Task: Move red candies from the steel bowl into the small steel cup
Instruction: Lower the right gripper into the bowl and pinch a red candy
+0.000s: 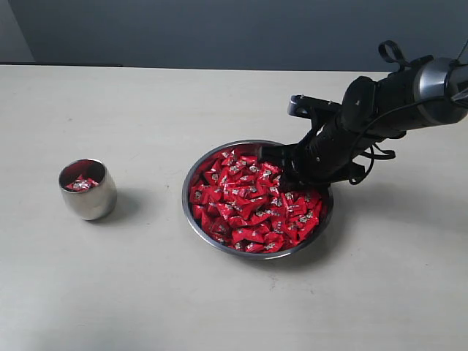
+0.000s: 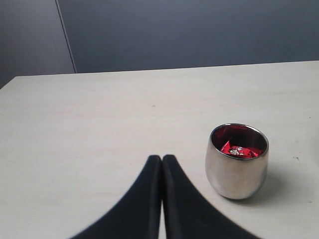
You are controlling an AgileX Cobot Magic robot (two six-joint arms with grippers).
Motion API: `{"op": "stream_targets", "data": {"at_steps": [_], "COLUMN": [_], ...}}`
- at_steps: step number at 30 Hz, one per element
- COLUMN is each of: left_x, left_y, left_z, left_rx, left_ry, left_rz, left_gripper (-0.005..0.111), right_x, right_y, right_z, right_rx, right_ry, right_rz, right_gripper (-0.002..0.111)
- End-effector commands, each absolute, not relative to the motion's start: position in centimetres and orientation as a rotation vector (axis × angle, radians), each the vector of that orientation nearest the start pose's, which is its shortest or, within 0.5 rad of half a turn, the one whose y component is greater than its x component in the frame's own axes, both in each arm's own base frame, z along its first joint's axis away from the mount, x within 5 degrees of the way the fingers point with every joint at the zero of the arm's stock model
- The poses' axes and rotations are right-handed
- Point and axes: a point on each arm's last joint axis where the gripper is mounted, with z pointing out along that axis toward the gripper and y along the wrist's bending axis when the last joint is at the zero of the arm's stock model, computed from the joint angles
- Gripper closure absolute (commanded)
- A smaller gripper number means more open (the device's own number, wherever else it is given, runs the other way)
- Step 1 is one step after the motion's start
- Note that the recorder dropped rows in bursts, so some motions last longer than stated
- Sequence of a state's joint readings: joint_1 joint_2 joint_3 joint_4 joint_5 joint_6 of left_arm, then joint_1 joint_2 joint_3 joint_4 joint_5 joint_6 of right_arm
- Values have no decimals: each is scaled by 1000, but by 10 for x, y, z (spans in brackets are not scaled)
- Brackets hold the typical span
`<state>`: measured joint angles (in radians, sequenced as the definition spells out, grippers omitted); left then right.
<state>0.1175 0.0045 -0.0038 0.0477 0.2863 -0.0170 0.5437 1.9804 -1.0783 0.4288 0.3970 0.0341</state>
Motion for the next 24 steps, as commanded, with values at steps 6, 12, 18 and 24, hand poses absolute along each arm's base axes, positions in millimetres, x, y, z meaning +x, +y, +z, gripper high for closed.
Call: {"op": "stream_targets", "data": {"at_steps": [6, 12, 18, 24], "left_x": [54, 54, 54, 54], "left_y": [8, 8, 8, 8], "left_z": [187, 187, 187, 187], "left_rx": [-92, -92, -92, -92], "left_ry": [1767, 1767, 1767, 1767], "left_rz": [114, 114, 114, 114], "left_gripper": [106, 106, 106, 106], "right_x": [313, 313, 311, 309], "right_y": [203, 203, 207, 207], "right_z": [117, 117, 121, 139], "right_rx": [-218, -242, -289, -326], "right_ry": [2788, 2784, 2770, 2720], "right_rz": [461, 457, 452, 465], "right_gripper": [109, 109, 109, 109]}}
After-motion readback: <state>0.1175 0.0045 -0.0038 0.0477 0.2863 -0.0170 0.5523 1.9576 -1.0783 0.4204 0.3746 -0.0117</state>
